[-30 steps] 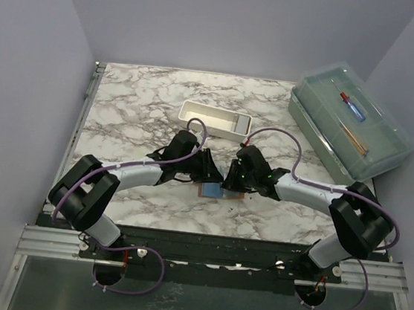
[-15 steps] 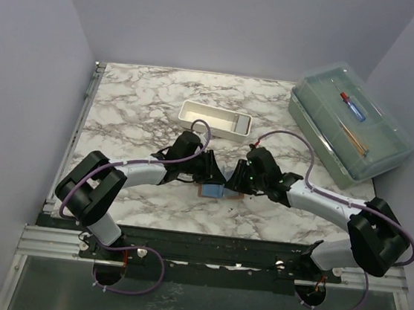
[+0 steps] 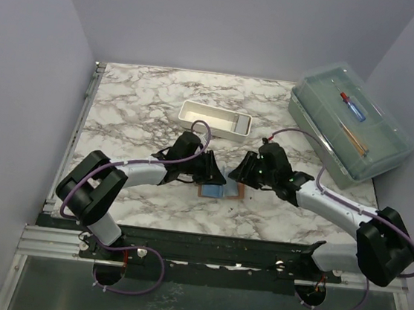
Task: Put the credit cards into the card holder
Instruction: Turn over the card holder at the center of the board.
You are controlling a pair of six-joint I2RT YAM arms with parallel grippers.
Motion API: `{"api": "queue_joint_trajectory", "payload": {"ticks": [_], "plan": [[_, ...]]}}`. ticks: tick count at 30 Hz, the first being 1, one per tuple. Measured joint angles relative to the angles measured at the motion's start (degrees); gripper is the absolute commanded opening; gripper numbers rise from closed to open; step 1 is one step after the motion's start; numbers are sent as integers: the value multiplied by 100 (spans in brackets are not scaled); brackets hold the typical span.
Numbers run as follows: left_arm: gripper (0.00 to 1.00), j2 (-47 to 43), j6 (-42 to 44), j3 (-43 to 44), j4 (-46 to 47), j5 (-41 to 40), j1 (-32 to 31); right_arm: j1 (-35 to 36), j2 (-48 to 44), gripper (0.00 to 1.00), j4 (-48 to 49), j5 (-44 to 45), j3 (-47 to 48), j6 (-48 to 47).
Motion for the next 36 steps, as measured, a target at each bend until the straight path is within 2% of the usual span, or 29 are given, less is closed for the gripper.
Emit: {"api": "queue_joint_trajectory", "payload": {"ticks": [9,27,32,36], "plan": [[25,0,13,-42,42,2,0,-186,693,45,164,-125,640,7],[24,0,15,-55,85,0,0,-205,1327,25,225,-125,920,-186],[39,0,22,-57,87,-4,0,-205,1344,15,245,-122,920,-197],[47,0,13,-118,107,-13,2,-210,1344,12,247,-120,918,-199]]}}
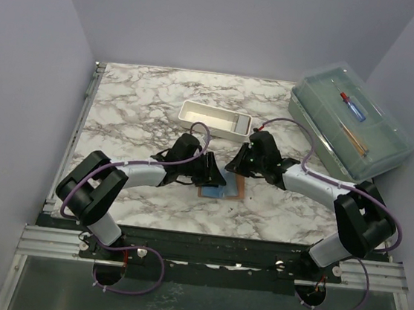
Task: Put the credit cards into the card holder
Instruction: Turn over the card holder at the center of the board.
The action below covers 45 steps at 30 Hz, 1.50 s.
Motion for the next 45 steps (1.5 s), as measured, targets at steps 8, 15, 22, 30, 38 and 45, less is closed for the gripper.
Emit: {"api": "queue_joint_trajectory", "payload": {"ticks": [8,15,22,30,38,45], "plan": [[54,-173,28,-153,-136,-94,120,0,-7,11,7,2,-35,2],[57,-190,101,-153,-297,-293,151,0,-9,11,7,2,-35,-2],[67,-192,199,-149,-433,-354,151,0,-9,11,7,0,-37,-22],[53,-59,282,9,-546,-391,151,0,-11,20,81,-4,-92,-144],[47,87,304,46,-601,-457,151,-7,-177,30,-232,210,-227,-907],[44,85,374,74,-796,-520,149,-7,-343,33,-887,664,-293,-1609]]}}
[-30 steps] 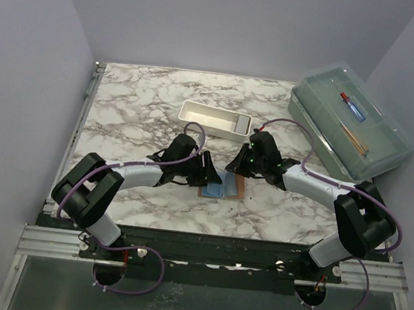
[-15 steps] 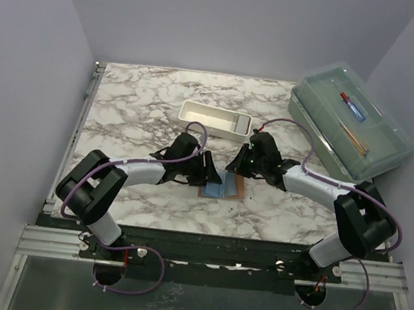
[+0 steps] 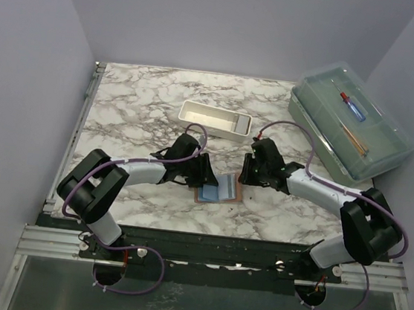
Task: Put the credit cards into the card holder
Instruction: Turn over the card holder at the center of the board.
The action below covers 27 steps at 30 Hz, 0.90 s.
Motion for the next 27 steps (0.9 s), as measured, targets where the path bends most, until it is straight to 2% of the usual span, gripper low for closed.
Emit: {"api": "queue_joint_trajectory", "payload": {"ticks": [4,7,10,14,18,27], "plan": [[43,-46,24,0,-107,-9,2,79,-72,40,-540,273,166,-90],[40,-186,44,0,-216,-26,2,391,-162,41,-855,376,581,-76],[35,-358,83,0,-286,-68,2,634,-280,41,-529,-37,824,28],[30,-402,131,-2,-348,-133,2,682,-103,35,35,-498,807,236],[22,-402,170,-33,-409,-234,2,664,243,33,463,-763,529,389],[18,-402,164,-264,-520,-420,26,455,293,29,876,-737,-507,713]]}}
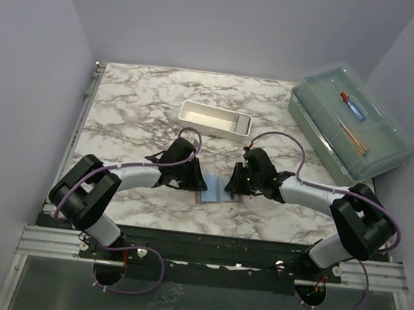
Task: Put the credit cards into the card holder
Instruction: Turn over the card holder at the center of the board.
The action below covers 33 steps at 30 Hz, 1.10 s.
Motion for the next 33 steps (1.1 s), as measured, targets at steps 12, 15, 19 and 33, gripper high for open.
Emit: {"api": "queue_joint_trajectory", "payload": {"ticks": [12,15,19,33], "plan": [[16,-125,-129,-201,83,-125,9,-7,-83,31,15,291,-55,330],[16,-173,-127,-227,79,-140,9,-7,-90,32,-280,527,96,319],[16,-192,-127,-229,66,-142,9,-9,-90,33,-708,796,251,251],[16,-254,-127,-229,35,-116,9,42,-199,68,-1558,1102,844,-46]]}}
